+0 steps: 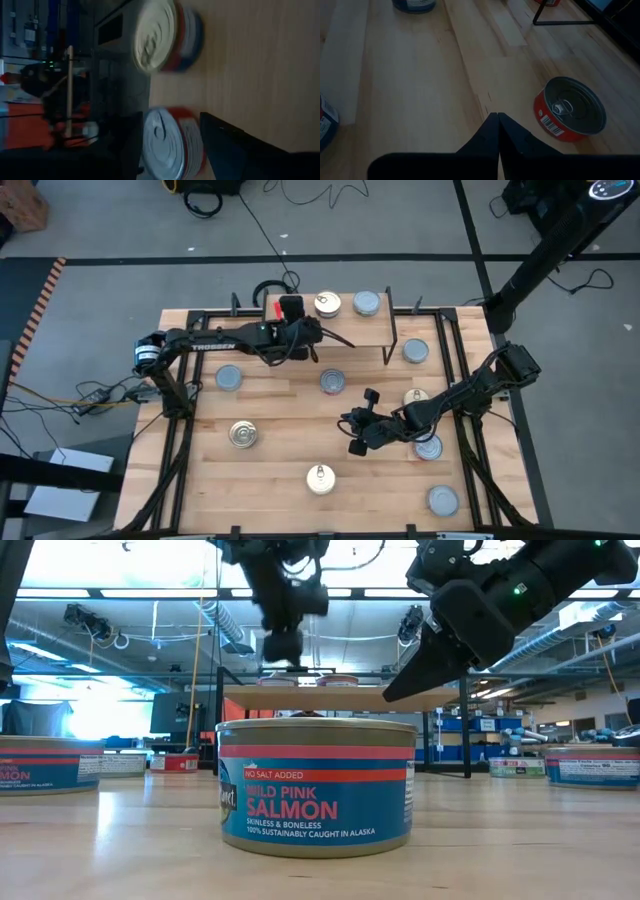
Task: Stack canned seafood by type on shelf
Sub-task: Stack the blue pink tuna can on top of the blue pink tuna can on the shelf
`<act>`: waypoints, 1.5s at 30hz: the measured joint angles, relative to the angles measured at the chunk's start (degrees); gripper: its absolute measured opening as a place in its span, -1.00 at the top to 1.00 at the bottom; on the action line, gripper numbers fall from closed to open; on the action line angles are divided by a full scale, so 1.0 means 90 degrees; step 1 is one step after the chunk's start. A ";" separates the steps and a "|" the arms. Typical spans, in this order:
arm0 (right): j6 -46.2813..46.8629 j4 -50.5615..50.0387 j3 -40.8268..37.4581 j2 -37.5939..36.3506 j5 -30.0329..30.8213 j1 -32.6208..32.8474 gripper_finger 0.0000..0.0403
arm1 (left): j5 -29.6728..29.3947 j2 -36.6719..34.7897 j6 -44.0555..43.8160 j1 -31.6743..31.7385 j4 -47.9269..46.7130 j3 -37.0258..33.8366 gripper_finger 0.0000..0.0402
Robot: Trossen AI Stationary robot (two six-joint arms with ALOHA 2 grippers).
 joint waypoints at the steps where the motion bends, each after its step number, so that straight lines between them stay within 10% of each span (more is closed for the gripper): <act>1: 0.0000 -0.0012 -0.0001 0.0000 -0.0005 0.0001 0.94 | 0.0172 -0.0044 -0.0192 -0.0019 -0.0090 0.0068 0.03; 17: -0.0318 0.0032 -0.0007 -0.0002 -0.0059 0.0002 0.95 | 0.2044 -0.1198 -0.1071 -0.0692 0.1321 -0.1465 0.88; 33: -0.0163 0.0022 -0.0005 -0.0002 -0.0215 -0.0061 0.92 | 0.2439 -0.2549 -0.1423 -0.2068 0.6104 -0.4880 0.90; 45: -0.0420 0.0081 -0.0002 -0.0002 -0.0216 -0.0061 0.81 | 0.2406 -0.2719 -0.1165 -0.2803 0.8091 -0.5940 0.90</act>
